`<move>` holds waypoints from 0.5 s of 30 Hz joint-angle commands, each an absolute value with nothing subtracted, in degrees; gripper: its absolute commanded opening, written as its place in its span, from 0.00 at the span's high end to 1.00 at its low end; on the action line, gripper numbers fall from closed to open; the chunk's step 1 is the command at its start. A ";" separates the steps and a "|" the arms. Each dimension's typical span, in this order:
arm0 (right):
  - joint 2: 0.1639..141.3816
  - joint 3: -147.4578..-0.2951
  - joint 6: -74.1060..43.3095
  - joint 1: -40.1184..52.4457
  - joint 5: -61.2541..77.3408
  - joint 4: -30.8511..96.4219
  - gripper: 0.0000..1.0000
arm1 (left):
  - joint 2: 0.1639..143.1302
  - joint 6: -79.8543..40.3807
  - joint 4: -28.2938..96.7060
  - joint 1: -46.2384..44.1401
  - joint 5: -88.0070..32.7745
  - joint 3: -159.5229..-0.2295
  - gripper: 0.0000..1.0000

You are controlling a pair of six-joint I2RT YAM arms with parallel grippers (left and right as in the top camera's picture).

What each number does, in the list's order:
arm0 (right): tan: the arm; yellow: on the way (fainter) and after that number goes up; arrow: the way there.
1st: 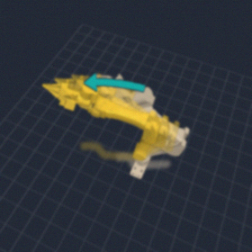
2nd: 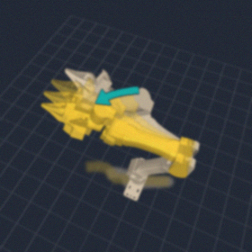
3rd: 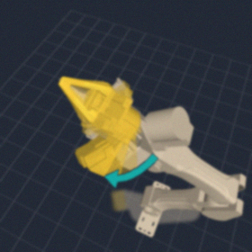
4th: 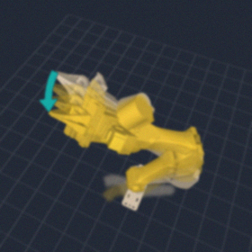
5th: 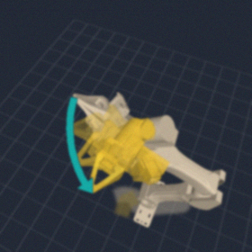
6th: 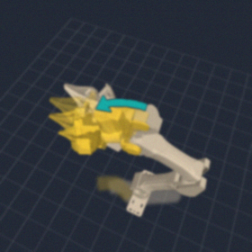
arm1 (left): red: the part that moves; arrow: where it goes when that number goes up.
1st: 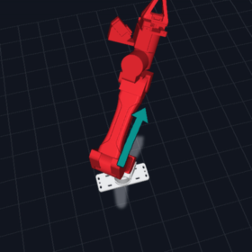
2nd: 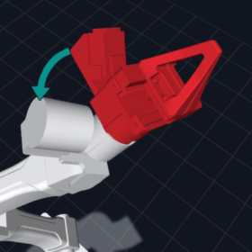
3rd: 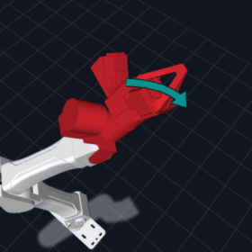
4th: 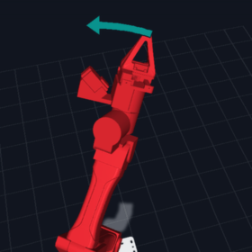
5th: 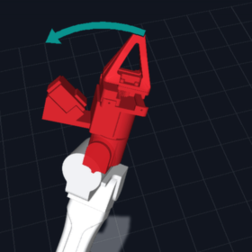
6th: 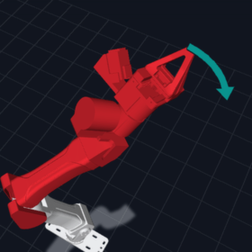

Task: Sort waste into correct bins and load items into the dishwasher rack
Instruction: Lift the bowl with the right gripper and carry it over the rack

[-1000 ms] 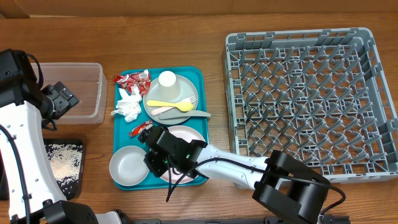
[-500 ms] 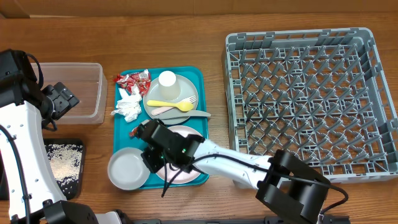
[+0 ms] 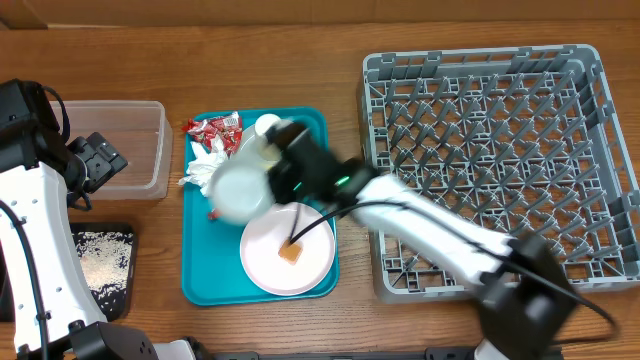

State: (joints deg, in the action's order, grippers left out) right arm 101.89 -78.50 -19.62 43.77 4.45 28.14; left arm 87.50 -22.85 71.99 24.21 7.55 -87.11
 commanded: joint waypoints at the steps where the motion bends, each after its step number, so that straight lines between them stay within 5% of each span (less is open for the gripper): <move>1: 92.44 -80.36 -16.01 37.08 -4.01 29.39 0.96 | 87.85 -24.03 71.99 23.97 7.46 -88.23 0.00; 15: 82.87 -80.31 -6.92 6.85 -24.75 31.79 0.96 | 87.85 -24.05 71.77 23.97 7.44 -88.25 0.00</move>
State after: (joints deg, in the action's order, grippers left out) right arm 82.39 -78.87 -11.05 9.61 -17.15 32.58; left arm 87.53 -23.05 71.96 24.21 7.55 -87.11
